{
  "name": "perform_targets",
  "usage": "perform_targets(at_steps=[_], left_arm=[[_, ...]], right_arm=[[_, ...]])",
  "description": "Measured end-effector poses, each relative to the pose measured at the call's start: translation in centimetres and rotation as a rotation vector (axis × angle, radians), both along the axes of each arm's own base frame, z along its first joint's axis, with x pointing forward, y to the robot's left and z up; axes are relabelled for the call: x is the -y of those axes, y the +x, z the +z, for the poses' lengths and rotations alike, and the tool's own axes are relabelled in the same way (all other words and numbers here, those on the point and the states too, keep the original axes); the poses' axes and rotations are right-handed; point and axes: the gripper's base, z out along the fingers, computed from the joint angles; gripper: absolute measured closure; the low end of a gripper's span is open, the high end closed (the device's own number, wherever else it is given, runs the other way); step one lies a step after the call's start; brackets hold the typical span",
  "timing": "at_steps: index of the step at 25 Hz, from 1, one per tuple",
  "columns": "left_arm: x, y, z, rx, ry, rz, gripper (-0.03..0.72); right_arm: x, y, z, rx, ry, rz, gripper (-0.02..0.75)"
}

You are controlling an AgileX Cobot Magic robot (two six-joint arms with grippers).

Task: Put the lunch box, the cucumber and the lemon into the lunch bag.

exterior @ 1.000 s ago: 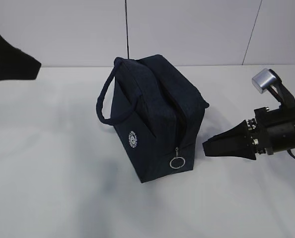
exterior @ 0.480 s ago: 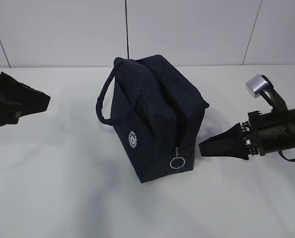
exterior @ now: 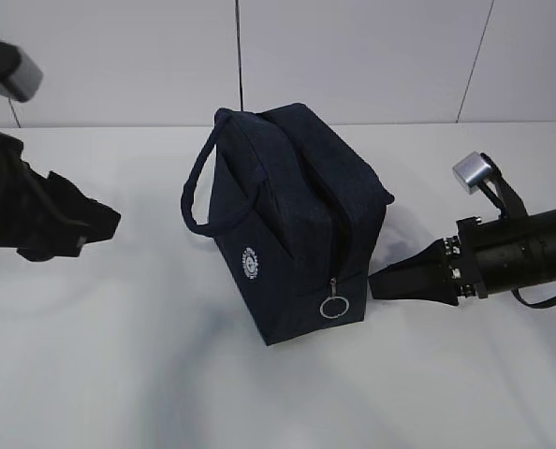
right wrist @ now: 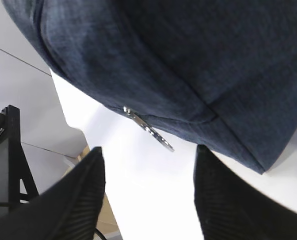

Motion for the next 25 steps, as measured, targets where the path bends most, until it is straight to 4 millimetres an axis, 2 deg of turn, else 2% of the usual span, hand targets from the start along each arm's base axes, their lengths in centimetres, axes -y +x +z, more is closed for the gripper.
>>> perform_targets(at_steps=[4,7,10,25], left_arm=[[0.6,1.1,-1.9,-0.046,0.023,0.01,0.384],[0.8,1.5,-2.6,-0.063,0.021,0.02,0.386],[0.9,1.6,-2.6,-0.063,0.018,0.022,0.386],[0.9,1.6,-2.6,-0.054,0.014,0.025,0.386]], right_arm=[[-0.4,0.0,0.0,0.033,-0.003,0.025,0.315],[-1.1,-0.2,0.0,0.075,-0.016,0.074,0.315],[-1.7,-0.5,-0.1,0.1,-0.029,0.122,0.315],[-1.8,-0.7,-0.4,0.265,-0.069,0.228,0.314]])
